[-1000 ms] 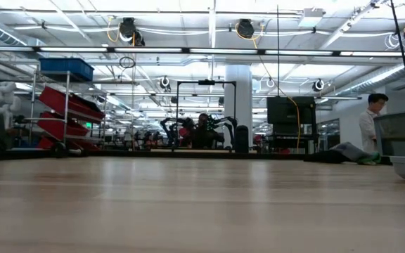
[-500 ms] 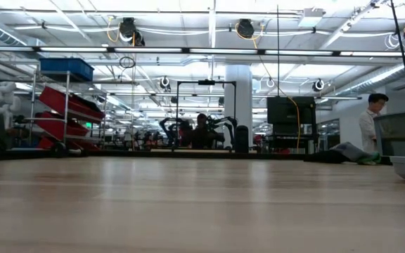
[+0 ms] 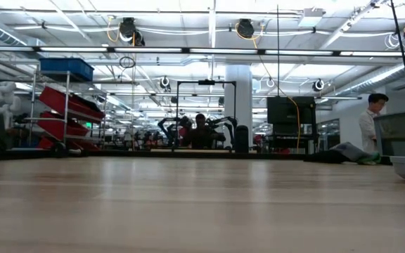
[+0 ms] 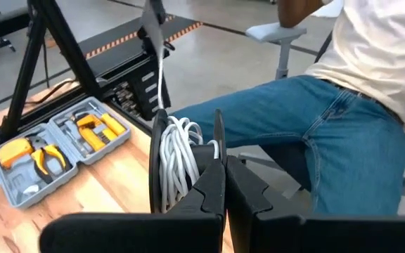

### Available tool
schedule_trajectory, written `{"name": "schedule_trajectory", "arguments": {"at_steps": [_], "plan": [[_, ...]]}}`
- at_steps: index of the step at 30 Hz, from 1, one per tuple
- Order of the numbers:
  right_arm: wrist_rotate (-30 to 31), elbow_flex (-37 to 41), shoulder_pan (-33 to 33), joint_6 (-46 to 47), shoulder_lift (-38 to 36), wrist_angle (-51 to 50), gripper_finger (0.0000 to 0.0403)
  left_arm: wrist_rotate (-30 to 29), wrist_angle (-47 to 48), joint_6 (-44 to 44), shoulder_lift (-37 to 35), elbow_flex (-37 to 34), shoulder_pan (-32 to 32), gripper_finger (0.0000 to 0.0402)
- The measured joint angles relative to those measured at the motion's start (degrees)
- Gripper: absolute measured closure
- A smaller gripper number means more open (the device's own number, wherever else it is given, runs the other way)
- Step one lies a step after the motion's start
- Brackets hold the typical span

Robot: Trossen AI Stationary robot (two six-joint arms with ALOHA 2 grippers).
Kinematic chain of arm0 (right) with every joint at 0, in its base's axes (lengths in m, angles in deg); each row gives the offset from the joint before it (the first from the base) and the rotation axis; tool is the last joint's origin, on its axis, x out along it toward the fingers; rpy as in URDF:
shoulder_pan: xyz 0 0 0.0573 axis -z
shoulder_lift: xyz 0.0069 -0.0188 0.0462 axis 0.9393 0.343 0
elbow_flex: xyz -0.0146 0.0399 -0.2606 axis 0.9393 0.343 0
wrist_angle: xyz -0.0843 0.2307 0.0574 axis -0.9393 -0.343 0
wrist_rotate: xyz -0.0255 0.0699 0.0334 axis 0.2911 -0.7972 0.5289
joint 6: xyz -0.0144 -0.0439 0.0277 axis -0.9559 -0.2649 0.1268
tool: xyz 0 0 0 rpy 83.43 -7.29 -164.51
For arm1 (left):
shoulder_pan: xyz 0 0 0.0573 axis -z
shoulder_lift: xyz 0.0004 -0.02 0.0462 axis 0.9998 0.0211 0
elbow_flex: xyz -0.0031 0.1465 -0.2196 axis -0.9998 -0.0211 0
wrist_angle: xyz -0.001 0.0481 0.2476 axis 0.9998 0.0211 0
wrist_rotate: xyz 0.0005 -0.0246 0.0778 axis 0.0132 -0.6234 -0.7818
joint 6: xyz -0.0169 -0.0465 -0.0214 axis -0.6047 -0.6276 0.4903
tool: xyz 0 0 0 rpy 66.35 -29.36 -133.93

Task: Coil cords
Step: Coil the white cable wire onto the spool

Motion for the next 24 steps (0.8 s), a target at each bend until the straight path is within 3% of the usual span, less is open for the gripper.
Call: {"name": "schedule_trajectory", "arguments": {"at_steps": [2, 6, 9, 11, 14, 18, 24], "plan": [[4.59, 0.00, -0.05, 3.45, -0.06, -8.53, 0.0392, -0.06, 1.42, -0.79, -0.90, 0.67, 0.42, 0.0400], [4.84, 0.00, 1.47, 17.25, -0.25, -25.41, 0.0347, -2.04, 4.66, -3.00, -2.79, 1.20, 0.63, 0.0400], [4.70, 0.00, 2.48, 23.57, -0.26, -29.91, 0.0305, -4.20, 5.70, -3.04, -3.64, 1.20, 0.60, 0.0400], [1.48, 0.06, 3.17, 25.70, -0.02, -31.05, 0.0281, -5.45, 5.72, -3.03, -3.83, 1.20, 0.60, 0.0400], [-4.37, 1.94, 5.08, 28.55, 1.41, -30.26, 0.0259, -6.44, 5.70, -3.00, -3.83, 1.20, 0.63, 0.0400], [-4.35, 6.03, 8.06, 30.27, 3.99, -26.92, 0.0249, -6.63, 5.68, -3.01, -4.40, 1.20, 0.60, 0.0400], [-6.20, 13.02, 11.19, 27.65, 5.86, -8.06, 0.0257, -9.49, 5.64, -2.96, -7.16, 1.20, 0.63, 0.0400]]}}
